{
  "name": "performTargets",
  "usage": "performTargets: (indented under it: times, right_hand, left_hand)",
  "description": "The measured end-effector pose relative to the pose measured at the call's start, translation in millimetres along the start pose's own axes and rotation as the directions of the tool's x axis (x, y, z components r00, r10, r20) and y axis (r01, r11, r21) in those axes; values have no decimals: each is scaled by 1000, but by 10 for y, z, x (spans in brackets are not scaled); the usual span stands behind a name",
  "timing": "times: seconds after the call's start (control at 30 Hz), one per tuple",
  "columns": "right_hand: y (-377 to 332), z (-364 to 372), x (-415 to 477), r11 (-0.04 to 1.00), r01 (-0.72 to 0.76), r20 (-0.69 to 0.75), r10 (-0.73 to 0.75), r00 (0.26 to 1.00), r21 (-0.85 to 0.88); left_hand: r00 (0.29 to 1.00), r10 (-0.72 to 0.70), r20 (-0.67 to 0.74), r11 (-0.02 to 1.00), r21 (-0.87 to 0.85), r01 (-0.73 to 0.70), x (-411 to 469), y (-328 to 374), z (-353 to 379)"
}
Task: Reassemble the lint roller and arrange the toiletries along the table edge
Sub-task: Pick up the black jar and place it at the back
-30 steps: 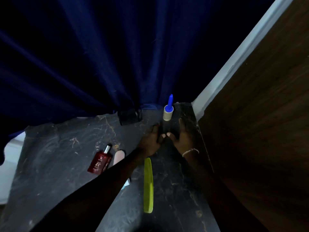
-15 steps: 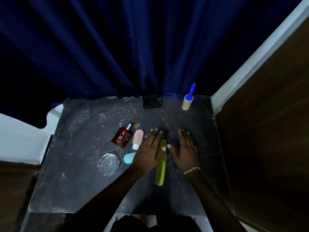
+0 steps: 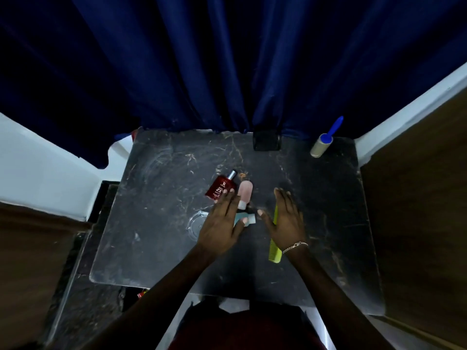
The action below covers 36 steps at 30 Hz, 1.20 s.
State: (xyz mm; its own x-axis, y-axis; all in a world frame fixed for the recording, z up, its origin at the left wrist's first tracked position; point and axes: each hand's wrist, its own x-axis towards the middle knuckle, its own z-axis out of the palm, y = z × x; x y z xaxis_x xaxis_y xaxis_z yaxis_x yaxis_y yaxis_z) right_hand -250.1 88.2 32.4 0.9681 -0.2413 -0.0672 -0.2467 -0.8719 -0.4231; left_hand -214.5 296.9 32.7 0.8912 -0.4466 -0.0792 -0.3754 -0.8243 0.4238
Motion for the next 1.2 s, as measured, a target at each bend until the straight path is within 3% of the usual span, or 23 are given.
performTargets:
  times: [0.6,0.87,1.1,1.2]
  right_hand:
    - [-1358,807,-270,997,-56,21,58,998,-54]
    - [-1421,908,-164,996,-78,-34,77,996,-49]
    - [-1123,854,165,996,-86,-17,86,996,28]
    - [-946,779,410,995,-88,-75,92,993,49]
  left_hand:
    - [998,36,43,998,46,-38,-355,-1529,-407]
    - [994,81,75,993,81,-87,-128,-1619,-415]
    - [995,66,73,994,85,-73,287,-1372,-302]
    - [994,72,78,996,43,-75,569,-1242,-279]
